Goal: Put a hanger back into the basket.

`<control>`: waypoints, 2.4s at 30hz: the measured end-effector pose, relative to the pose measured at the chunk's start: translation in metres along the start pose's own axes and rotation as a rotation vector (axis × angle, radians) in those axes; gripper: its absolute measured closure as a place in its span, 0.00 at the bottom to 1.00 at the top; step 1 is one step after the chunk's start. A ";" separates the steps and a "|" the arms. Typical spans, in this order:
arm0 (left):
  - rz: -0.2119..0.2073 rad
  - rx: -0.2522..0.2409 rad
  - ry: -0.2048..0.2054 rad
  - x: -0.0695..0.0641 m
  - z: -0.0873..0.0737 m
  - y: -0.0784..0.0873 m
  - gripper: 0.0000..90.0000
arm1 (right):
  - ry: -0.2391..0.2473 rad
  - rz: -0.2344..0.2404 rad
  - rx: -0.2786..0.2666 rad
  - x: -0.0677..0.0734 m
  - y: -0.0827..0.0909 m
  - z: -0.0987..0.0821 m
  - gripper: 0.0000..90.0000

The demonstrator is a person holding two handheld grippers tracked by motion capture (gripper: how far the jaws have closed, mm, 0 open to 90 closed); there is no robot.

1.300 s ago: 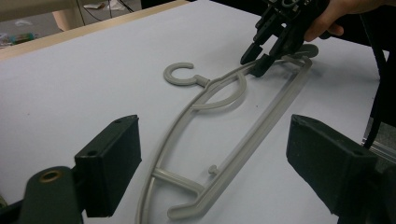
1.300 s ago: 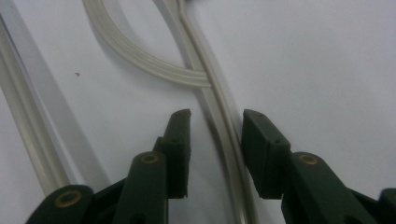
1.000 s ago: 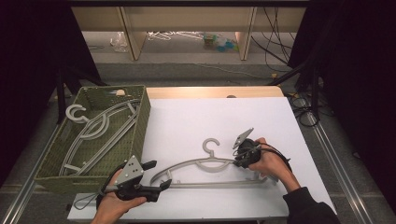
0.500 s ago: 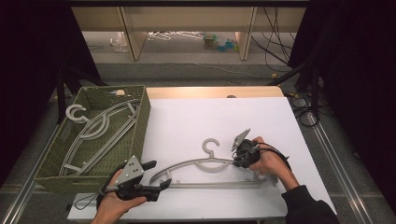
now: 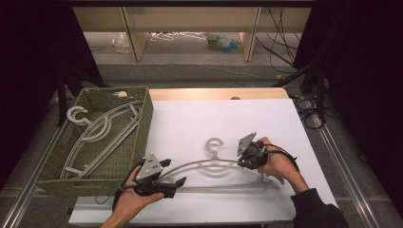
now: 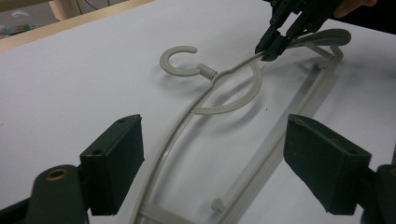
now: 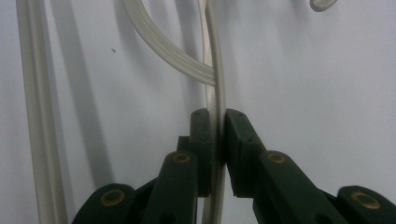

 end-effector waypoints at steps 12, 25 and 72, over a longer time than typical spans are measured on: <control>-0.041 0.113 0.056 0.009 0.013 -0.046 0.25 | 0.119 -0.034 -0.053 0.011 0.023 0.011 0.91; -0.111 0.195 0.017 0.009 0.015 -0.071 0.34 | 0.180 -0.069 -0.090 0.019 0.035 0.024 0.91; -0.282 0.180 0.105 0.009 0.033 -0.047 0.89 | -0.167 -0.228 -0.367 0.010 0.072 0.045 0.43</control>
Point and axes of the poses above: each handheld gripper's, and its own axes: y roughly backward along the jaws, z roughly out of its top, x roughly to its left, the point moved 7 cm from there along -y, roughly forward along the jaws, and after that the axes turned 1 degree about y, right-handed, at the moved point
